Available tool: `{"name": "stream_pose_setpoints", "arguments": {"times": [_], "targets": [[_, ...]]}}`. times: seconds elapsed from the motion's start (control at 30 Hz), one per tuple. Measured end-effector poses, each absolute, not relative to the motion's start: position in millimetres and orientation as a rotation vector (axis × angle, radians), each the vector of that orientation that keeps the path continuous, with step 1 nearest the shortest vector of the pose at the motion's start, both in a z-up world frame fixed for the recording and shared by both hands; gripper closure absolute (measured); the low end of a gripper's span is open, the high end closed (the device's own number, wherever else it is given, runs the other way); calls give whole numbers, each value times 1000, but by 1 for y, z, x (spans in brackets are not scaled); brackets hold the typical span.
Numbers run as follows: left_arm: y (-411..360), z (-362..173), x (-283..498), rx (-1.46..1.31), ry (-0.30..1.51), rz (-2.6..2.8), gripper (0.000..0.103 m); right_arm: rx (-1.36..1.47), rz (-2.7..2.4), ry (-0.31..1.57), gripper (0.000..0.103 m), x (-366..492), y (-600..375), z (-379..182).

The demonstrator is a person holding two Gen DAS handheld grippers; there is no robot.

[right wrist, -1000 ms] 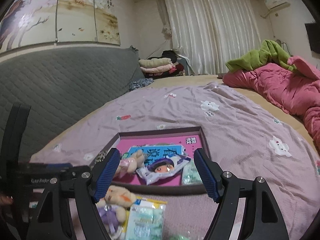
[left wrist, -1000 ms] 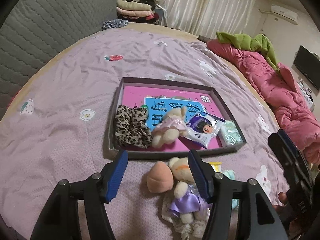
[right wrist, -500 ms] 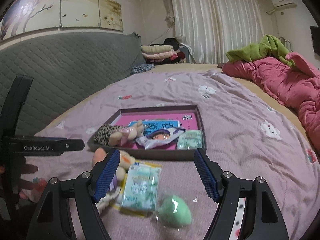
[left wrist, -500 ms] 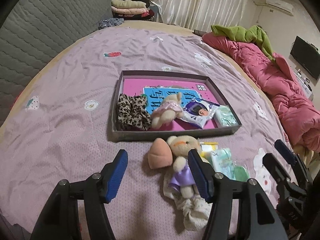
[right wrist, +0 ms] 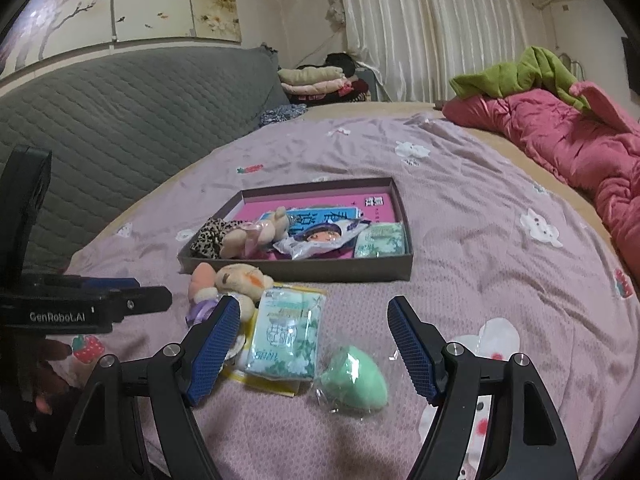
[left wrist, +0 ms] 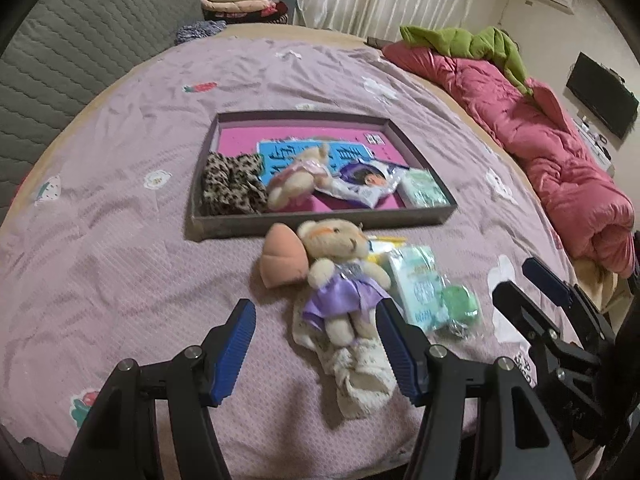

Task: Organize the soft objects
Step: 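Move left toward the white floral cloth while right moves toward the bagged green sponge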

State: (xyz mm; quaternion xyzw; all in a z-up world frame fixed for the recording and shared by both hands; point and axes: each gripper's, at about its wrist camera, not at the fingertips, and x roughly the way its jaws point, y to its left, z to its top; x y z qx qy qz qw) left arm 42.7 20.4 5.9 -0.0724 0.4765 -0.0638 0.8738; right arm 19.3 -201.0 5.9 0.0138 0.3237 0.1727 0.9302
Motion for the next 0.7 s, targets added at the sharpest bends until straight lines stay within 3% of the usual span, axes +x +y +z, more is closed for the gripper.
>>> {"name": "stream_pose_setpoints", "arguments": {"times": [0.7], "targets": [[-10,-39,26,-138,1162,-224,41,-16,302,875,26,31,-200,-29]]}}
